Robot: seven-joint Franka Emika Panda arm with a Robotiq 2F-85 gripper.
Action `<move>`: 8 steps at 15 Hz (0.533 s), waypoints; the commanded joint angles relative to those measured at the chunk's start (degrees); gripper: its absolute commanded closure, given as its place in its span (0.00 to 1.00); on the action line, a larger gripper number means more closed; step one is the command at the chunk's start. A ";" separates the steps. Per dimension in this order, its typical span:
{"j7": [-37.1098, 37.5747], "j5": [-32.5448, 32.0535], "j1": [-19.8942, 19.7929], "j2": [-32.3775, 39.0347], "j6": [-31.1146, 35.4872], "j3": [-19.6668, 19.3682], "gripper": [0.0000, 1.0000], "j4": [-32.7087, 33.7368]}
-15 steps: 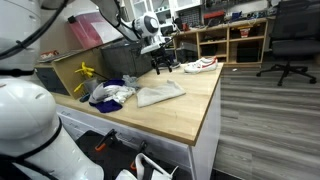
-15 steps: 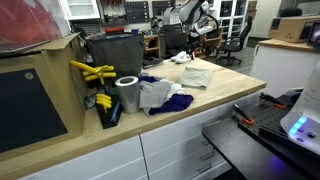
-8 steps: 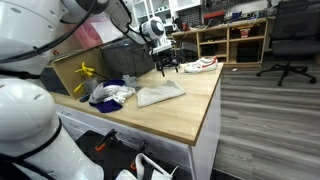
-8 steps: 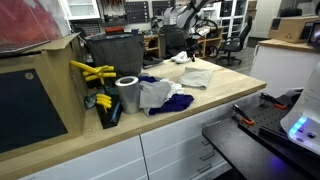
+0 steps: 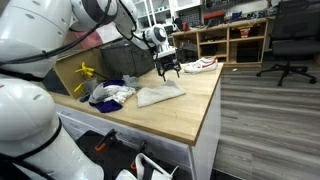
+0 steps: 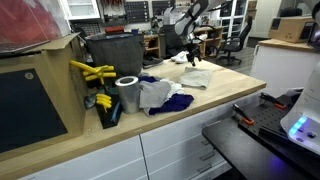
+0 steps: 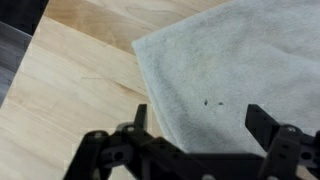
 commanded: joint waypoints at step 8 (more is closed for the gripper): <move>-6.47 0.19 -3.13 4.91 -5.84 1.45 0.00 6.43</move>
